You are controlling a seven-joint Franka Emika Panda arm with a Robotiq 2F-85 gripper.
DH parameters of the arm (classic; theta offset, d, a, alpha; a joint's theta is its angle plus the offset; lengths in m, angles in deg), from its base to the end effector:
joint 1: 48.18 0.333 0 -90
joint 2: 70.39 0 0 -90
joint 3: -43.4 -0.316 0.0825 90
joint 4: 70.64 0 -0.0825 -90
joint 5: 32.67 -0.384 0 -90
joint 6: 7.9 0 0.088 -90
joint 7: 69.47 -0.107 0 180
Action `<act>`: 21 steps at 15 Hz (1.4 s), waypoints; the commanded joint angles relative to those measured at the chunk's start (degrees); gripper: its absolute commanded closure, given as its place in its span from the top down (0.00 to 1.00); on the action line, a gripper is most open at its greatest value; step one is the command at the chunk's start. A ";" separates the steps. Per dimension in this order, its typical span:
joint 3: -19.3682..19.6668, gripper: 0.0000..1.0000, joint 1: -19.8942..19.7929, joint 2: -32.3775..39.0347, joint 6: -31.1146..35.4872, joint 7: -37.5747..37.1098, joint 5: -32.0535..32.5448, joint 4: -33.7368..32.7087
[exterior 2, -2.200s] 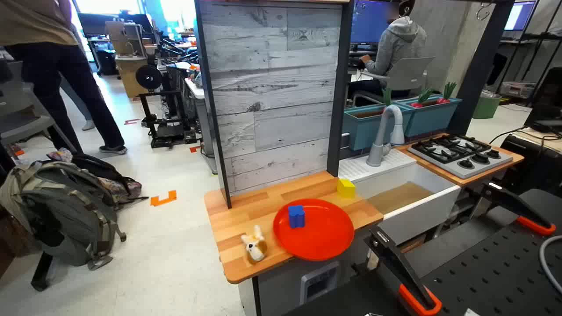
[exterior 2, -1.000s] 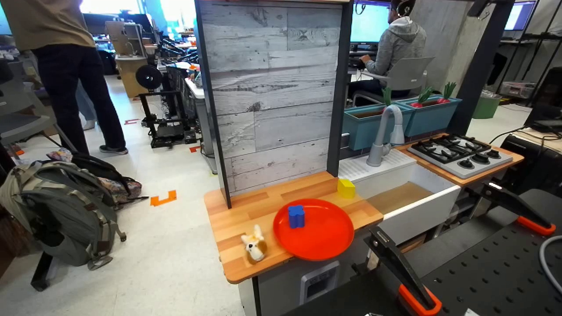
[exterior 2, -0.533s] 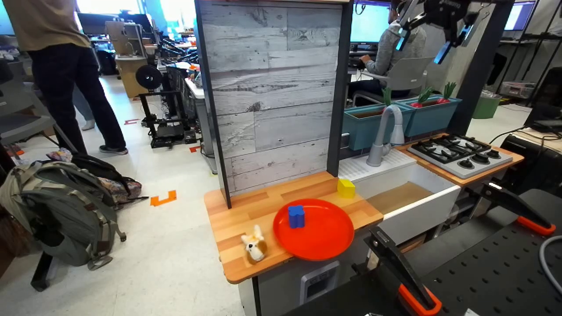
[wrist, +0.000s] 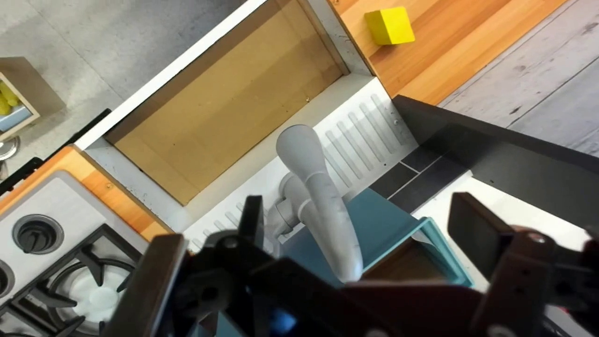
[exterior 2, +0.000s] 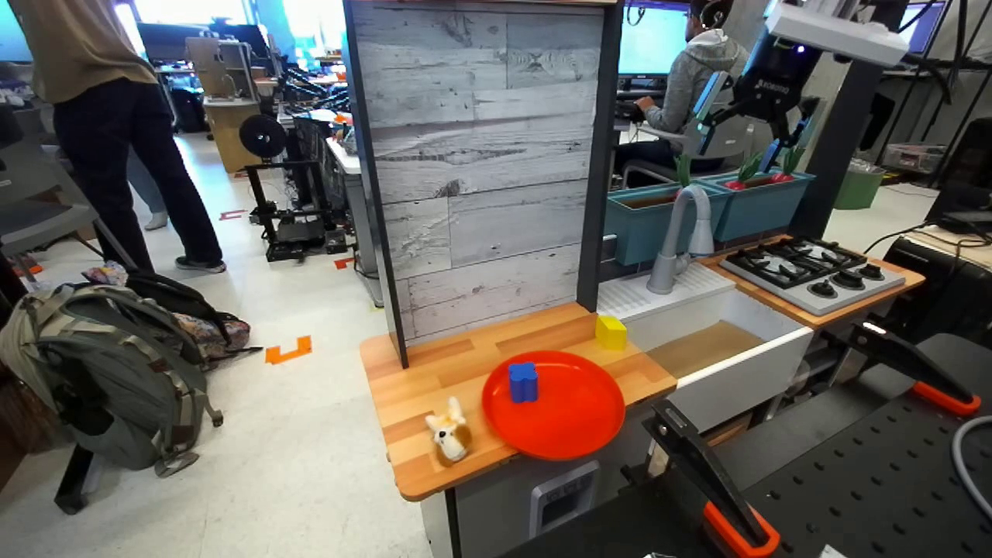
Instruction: Turn the faucet to the left
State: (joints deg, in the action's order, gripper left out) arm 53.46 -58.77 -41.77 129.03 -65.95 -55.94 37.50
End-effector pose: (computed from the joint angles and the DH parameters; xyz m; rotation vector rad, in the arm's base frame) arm 0.5988 -0.2155 0.2455 -2.8332 0.8348 -0.0888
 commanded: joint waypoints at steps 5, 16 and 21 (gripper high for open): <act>-2.14 1.00 -2.38 9.41 -4.99 -4.84 4.81 -10.06; -2.22 0.65 -1.92 14.65 -5.14 -7.28 8.91 -15.36; -2.74 0.27 -2.05 14.64 -4.36 -6.46 9.42 -15.10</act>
State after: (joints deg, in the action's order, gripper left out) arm 51.91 -59.80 -27.85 124.65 -72.28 -47.69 23.85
